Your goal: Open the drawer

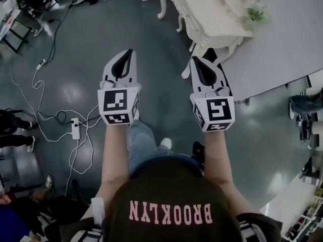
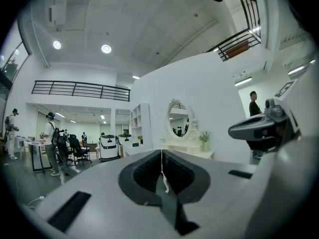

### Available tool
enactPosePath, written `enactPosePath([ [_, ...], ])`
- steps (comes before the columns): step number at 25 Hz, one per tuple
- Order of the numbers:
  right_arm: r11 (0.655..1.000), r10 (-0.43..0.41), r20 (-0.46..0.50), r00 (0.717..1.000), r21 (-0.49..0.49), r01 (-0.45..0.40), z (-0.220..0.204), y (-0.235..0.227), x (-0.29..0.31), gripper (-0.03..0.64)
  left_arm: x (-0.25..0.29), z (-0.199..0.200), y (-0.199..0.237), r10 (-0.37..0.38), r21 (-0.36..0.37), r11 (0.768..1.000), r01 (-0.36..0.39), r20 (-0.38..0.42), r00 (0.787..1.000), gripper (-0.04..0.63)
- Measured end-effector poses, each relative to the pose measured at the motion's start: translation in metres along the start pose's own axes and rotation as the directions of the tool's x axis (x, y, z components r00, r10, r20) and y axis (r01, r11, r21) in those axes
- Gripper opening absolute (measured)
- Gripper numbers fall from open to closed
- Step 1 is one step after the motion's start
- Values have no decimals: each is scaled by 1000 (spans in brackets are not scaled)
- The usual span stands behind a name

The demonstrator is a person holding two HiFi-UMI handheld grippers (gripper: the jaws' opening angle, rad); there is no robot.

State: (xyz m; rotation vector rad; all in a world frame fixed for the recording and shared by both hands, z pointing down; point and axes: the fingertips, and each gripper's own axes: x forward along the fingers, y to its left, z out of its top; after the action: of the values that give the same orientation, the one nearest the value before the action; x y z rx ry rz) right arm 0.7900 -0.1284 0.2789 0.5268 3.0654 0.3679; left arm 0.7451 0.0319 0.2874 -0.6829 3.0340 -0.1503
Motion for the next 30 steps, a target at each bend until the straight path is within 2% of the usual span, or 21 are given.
enactPosePath([
  [8, 1000, -20, -18, 1000, -2, 20, 2, 10, 39, -3, 24, -2, 38, -14, -13, 1000, 14, 10, 1000, 5],
  [13, 999, -46, -14, 999, 23, 46, 7, 16, 81, -3, 51, -4, 73, -39, 13, 999, 39, 5, 999, 5],
  [30, 995, -99, -11, 995, 28, 99, 22, 21, 276, -3, 199, -7, 204, -136, 11, 991, 136, 16, 991, 5],
])
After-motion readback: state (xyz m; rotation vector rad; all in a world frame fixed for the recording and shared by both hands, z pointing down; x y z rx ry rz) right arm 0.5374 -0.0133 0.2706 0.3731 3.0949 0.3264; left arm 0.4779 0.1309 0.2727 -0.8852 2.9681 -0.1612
